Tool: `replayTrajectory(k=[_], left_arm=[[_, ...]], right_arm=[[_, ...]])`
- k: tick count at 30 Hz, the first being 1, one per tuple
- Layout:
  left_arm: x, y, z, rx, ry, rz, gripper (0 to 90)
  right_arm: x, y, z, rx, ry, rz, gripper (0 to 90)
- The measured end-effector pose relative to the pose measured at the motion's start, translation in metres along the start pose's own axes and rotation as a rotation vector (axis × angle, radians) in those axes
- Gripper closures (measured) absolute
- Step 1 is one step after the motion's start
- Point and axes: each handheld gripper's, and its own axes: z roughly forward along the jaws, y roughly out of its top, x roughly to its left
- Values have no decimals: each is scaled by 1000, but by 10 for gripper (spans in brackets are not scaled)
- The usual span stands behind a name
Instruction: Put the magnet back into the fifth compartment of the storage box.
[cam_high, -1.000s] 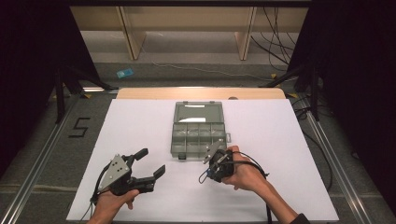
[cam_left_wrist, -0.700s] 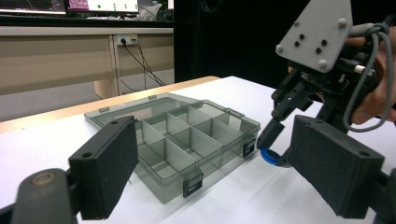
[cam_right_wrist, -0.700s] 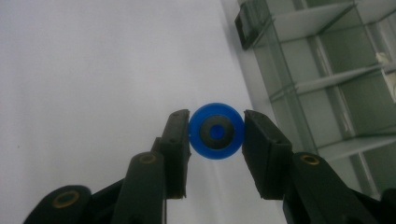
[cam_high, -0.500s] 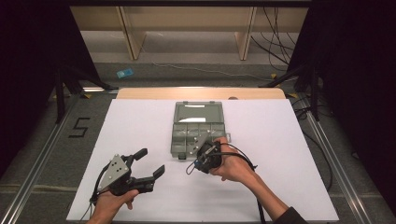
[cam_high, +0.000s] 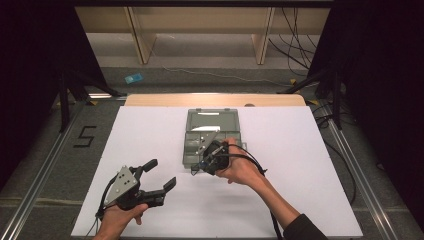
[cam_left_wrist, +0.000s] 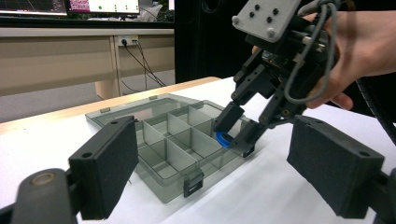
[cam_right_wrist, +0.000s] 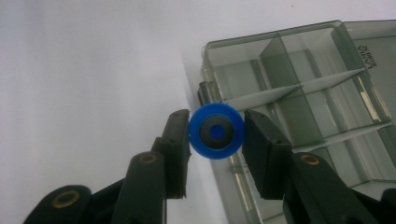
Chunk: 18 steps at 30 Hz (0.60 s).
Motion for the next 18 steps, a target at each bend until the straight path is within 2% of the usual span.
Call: replayTrajectory(k=[7,18], left_arm=[[0,0,1,-8,-5,5,154],[1,-1,1,-15,-7,-3,154]], right_arm=[[-7,3,5,-28,-11,15,626],[-13,14,9,-53,-15,3,625]])
